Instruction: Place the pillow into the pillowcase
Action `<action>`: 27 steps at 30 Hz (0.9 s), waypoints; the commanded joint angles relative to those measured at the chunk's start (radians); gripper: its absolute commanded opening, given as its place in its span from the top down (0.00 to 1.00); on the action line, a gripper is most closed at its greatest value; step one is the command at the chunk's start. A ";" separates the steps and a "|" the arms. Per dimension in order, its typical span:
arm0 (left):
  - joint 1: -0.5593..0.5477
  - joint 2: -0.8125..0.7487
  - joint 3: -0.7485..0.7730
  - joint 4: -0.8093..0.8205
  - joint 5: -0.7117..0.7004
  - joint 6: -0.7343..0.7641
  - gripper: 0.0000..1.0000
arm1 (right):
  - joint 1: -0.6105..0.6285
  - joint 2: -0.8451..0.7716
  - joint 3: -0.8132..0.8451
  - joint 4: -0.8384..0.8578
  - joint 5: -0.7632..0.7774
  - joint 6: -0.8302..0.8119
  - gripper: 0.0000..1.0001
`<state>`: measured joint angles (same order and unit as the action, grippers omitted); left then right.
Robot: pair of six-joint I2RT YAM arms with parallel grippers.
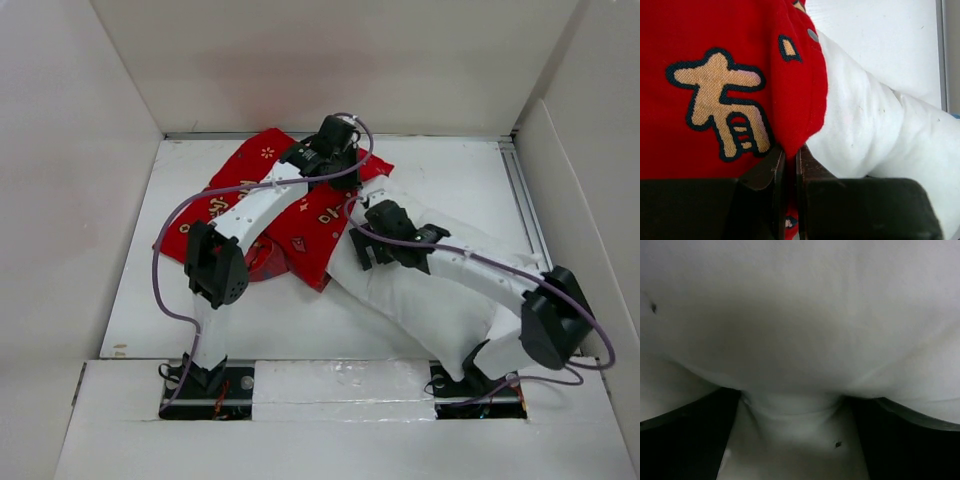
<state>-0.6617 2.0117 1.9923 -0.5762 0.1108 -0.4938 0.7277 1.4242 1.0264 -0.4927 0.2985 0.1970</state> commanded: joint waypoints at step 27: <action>-0.340 -0.352 -0.013 -0.074 -0.011 0.020 1.00 | -0.044 -0.341 -0.152 0.658 0.143 0.153 1.00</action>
<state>-0.9035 1.8713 2.0403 -0.6167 0.0139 -0.3866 0.7242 1.0363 0.8967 -0.0391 0.2443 0.3145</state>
